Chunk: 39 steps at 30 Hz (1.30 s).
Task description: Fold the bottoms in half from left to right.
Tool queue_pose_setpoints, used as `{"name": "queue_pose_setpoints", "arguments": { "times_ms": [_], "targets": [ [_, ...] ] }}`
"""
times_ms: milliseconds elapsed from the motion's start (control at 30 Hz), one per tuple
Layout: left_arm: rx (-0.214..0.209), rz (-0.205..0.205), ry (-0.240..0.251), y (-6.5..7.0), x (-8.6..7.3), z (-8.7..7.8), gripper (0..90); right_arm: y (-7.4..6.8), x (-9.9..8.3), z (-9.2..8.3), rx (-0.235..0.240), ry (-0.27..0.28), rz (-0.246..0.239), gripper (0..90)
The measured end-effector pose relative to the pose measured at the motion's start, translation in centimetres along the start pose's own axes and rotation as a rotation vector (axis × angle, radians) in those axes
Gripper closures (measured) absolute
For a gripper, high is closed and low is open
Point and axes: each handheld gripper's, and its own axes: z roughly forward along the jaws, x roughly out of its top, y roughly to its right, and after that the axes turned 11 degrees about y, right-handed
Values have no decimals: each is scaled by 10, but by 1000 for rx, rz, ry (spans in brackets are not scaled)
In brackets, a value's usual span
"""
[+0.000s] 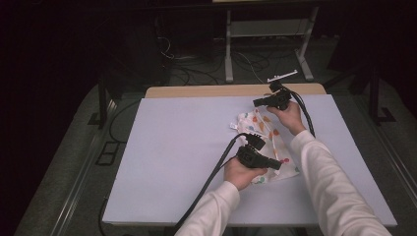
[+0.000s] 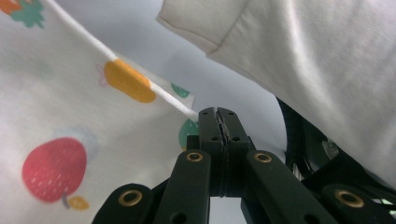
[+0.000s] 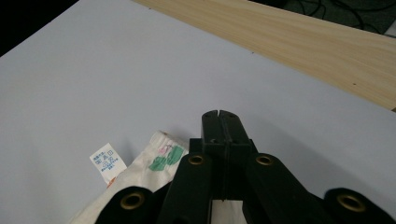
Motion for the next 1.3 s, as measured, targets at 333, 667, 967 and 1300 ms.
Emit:
{"name": "queue_pose_setpoints", "arguments": {
  "times_ms": [333,667,967,1300],
  "targets": [
    [4,-10,-16,0,4,29,893,6,-4,-4,-8,-14,-3,895],
    [39,-25,-18,-4,7,48,892,12,-12,-9,-30,-25,6,895],
    [43,-20,-26,-4,13,61,892,14,-12,-13,-35,-18,4,895],
    [53,-23,-48,-6,9,72,891,15,-12,-11,-46,-17,-10,895]
  ]
}}
